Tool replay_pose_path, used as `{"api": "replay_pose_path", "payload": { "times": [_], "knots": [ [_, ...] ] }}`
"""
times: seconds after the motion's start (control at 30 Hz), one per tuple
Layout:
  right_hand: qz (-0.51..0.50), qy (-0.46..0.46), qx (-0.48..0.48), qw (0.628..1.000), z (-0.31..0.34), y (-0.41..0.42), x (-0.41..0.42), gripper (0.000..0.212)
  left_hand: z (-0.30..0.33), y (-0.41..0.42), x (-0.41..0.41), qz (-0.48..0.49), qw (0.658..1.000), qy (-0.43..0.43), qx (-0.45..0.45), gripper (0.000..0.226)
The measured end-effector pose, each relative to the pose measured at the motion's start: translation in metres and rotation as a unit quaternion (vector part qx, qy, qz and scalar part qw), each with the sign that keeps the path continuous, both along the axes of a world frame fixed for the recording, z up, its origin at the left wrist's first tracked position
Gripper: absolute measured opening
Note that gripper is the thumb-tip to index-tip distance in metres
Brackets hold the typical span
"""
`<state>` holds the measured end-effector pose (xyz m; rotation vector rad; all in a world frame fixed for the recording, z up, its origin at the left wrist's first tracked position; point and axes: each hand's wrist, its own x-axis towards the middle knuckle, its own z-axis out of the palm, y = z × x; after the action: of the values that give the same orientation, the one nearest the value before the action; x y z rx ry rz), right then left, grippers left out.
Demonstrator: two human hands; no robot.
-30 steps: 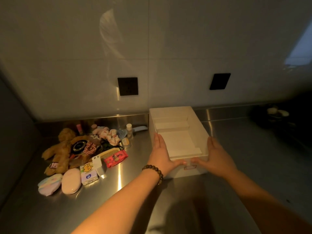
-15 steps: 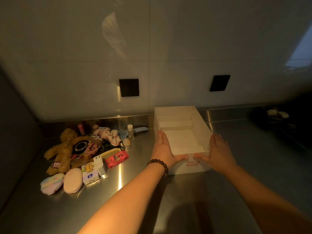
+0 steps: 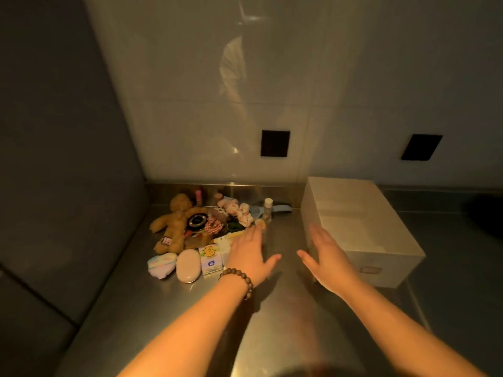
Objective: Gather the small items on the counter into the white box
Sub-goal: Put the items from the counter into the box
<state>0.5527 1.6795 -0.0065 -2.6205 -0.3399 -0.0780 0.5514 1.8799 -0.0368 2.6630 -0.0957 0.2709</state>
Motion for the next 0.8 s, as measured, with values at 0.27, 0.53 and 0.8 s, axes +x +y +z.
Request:
{"api": "replay_pose_path", "payload": {
  "times": [0.27,0.53,0.8],
  "knots": [
    [0.093,0.055,0.017,0.994,-0.016,0.107,0.005,0.08,-0.019,0.111,-0.019,0.056,0.997,0.049,0.034,0.097],
    [0.186,0.122,-0.022,0.975,-0.042,0.166,0.048,0.101,-0.051,0.137,0.009,0.028,0.992,0.108,0.054,0.103],
    [0.188,0.125,-0.021,0.974,-0.058,0.183,0.063,0.072,-0.066,0.138,0.022,0.003,0.98,0.14,0.141,0.09]
  ]
}}
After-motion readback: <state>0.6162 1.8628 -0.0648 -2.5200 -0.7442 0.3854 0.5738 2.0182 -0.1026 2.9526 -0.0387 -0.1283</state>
